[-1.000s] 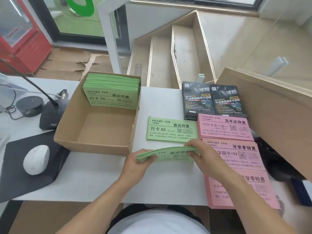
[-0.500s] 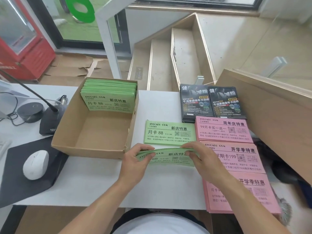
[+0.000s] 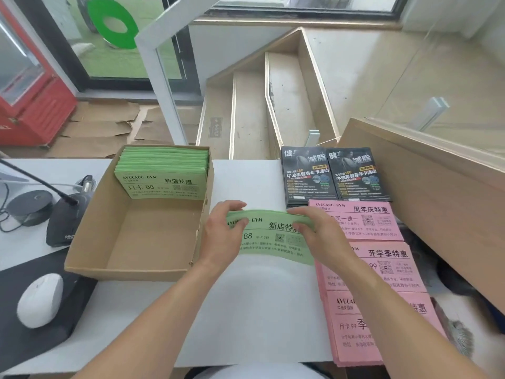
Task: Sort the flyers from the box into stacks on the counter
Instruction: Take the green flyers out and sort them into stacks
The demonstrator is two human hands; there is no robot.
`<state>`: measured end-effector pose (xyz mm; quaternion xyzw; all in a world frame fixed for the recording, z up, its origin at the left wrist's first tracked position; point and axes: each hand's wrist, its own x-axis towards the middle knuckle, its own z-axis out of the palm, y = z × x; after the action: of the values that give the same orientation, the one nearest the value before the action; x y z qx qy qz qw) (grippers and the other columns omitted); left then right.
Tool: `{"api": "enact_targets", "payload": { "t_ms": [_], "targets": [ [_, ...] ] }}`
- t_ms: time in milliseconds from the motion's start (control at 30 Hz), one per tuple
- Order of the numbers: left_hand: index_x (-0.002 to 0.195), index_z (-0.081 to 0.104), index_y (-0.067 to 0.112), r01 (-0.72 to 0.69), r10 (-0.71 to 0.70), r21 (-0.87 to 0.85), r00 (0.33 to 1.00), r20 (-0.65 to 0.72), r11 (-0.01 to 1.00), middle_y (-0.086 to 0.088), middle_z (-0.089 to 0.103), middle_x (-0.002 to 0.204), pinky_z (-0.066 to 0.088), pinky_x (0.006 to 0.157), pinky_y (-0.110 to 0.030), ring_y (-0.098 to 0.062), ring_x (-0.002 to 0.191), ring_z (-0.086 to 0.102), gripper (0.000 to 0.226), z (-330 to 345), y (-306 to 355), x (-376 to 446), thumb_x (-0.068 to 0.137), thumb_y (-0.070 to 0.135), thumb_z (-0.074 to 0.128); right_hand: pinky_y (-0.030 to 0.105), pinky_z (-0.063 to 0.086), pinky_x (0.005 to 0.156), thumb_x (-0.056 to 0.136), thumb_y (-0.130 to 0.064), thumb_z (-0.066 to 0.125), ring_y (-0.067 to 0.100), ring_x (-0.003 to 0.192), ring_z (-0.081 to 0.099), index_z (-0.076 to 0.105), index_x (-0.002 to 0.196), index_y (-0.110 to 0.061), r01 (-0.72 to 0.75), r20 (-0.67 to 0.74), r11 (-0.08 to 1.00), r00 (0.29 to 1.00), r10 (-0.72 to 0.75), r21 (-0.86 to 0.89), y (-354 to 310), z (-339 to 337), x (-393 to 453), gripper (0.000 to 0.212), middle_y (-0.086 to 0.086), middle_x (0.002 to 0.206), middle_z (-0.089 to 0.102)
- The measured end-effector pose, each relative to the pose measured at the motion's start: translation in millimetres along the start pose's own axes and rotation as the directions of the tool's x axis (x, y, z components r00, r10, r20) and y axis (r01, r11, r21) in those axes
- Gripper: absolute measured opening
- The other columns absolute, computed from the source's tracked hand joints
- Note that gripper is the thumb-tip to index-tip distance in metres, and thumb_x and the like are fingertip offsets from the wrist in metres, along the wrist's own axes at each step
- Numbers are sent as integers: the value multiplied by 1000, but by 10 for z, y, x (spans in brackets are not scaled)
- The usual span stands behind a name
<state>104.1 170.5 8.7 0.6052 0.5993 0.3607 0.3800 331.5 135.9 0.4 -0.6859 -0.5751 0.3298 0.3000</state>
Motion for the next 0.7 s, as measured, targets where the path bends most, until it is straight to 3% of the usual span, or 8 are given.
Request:
{"api": "enact_targets", "payload": {
  "t_ms": [100,200,267,367,433,500,600,700],
  "targets": [
    [116,63,31,63,-63,134,998,-1,989,18,59,111,41,69,-7,-10,92,59,31,98,-12,252,92,12,69,31,46,89,101,-19,59,10,108,54,65,128,-34,-32,50,990,998,39,-138,-44,42,270,31,-16,119,56],
    [122,59,32,115,-120,173,993,14,978,12,56,114,49,76,-31,-20,94,63,40,235,-139,410,91,7,65,37,48,91,102,-22,56,17,111,56,60,134,-33,-22,104,942,993,60,-336,-30,116,455,34,-11,121,56],
    [132,53,27,138,-147,201,989,29,970,7,53,125,44,79,-29,-19,99,60,51,303,-189,464,90,0,57,39,48,89,103,-24,53,19,109,57,58,137,-34,-11,112,892,991,69,-452,-6,155,527,36,-10,121,56],
    [151,36,23,197,-214,210,975,64,958,4,34,152,43,96,-28,-14,123,46,72,357,-211,479,87,-5,53,35,41,96,100,-20,58,20,112,51,58,138,-32,52,90,797,996,2,-601,78,231,574,40,-7,123,57],
    [158,22,22,218,-243,252,967,72,943,1,13,165,31,115,-32,-21,148,23,82,386,-237,440,87,1,58,34,34,101,96,-21,63,19,115,50,60,136,-32,107,60,749,994,-90,-654,100,290,557,41,-7,125,58],
    [159,16,22,253,-280,252,957,76,934,1,2,168,24,119,-35,-22,153,10,87,394,-270,370,88,5,62,33,29,105,96,-28,63,18,119,49,58,137,-33,128,85,749,992,-95,-651,42,347,480,42,-8,128,57],
    [160,13,23,286,-314,207,943,114,935,4,0,168,25,113,-26,-19,154,10,88,379,-303,237,89,4,61,34,25,113,93,-30,61,18,131,41,45,146,-35,164,246,742,969,2,-650,-29,449,265,55,-6,145,45],
    [160,15,25,330,-351,148,925,143,932,7,5,168,25,83,-5,-11,149,22,85,331,-292,175,90,5,60,37,30,113,84,-11,56,22,137,35,37,149,-35,170,288,698,956,54,-696,-39,495,107,72,-3,153,34]
  ]
}}
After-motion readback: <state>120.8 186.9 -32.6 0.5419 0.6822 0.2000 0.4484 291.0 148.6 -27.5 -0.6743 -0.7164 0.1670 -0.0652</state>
